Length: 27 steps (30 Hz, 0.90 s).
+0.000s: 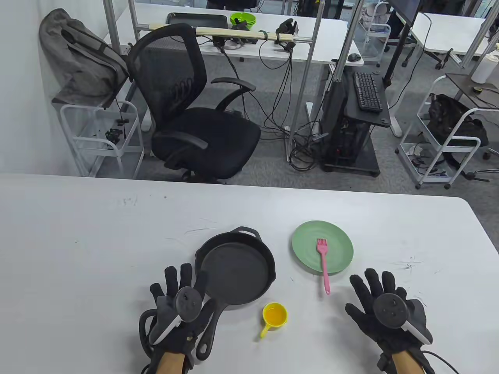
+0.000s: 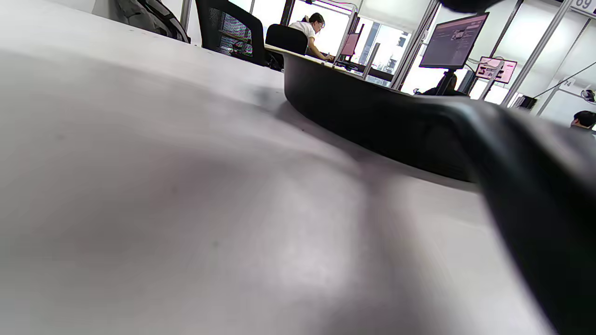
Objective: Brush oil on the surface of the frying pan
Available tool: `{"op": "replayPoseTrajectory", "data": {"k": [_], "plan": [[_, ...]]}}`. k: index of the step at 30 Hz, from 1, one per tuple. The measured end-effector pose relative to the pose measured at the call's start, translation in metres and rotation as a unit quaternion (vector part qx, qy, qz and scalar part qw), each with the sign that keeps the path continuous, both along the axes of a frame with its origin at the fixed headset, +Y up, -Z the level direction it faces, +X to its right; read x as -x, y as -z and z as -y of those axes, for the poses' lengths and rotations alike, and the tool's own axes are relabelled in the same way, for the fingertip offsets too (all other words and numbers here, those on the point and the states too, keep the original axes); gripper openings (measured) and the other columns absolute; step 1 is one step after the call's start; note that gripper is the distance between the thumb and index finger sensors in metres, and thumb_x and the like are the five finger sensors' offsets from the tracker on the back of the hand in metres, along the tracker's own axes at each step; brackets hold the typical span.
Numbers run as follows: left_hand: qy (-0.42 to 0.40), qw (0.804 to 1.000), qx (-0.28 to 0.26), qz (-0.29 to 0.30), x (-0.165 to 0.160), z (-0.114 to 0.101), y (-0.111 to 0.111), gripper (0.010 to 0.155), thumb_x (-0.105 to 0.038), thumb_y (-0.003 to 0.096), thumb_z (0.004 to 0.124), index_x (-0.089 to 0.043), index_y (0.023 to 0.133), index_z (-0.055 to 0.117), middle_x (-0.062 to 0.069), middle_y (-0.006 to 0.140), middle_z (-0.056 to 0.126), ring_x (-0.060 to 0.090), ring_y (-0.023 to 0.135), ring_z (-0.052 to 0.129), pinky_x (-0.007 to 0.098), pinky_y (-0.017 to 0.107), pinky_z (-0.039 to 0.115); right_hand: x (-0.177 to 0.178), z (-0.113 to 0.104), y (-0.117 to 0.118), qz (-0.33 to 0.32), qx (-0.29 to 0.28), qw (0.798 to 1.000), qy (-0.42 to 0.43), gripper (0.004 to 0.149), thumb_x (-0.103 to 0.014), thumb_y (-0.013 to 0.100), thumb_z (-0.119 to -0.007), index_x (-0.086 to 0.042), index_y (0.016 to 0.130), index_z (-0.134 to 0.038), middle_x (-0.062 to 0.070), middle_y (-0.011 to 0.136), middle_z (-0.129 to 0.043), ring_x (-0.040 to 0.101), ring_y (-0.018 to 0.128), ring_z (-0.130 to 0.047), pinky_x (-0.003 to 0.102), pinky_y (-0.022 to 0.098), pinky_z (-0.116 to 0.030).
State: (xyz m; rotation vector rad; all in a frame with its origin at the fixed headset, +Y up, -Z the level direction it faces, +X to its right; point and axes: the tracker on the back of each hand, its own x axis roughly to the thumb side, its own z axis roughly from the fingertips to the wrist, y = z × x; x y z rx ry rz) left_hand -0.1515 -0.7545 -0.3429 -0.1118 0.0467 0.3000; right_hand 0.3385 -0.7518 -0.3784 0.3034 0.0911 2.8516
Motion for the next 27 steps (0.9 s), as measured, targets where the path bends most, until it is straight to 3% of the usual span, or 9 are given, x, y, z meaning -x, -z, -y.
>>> {"op": "replayPoseTrajectory", "data": {"k": [18,27], "plan": [[-0.002,1.000,-0.023,0.008,-0.003,-0.006,-0.002,0.076,-0.067,0.0582,0.058,-0.046,0.121,0.020,-0.005,0.131,0.003,0.033,0.116,-0.008,0.064,0.076,0.000,-0.002,-0.002,-0.001,-0.005,-0.010,1.000,0.007,0.076,-0.060,0.059,-0.066,-0.036,0.117,-0.023,0.015,0.128,-0.015,0.051,0.110,-0.005,0.079,0.071,-0.019],[-0.008,0.999,-0.032,0.011,-0.002,-0.008,-0.003,0.076,-0.067,0.0582,0.058,-0.045,0.122,0.022,-0.003,0.131,0.005,0.034,0.116,-0.006,0.064,0.076,0.004,-0.002,-0.011,-0.003,-0.013,-0.047,0.999,-0.003,0.075,-0.054,0.059,-0.072,-0.037,0.117,-0.028,0.017,0.128,-0.028,0.053,0.111,-0.027,0.074,0.075,-0.039]]}}
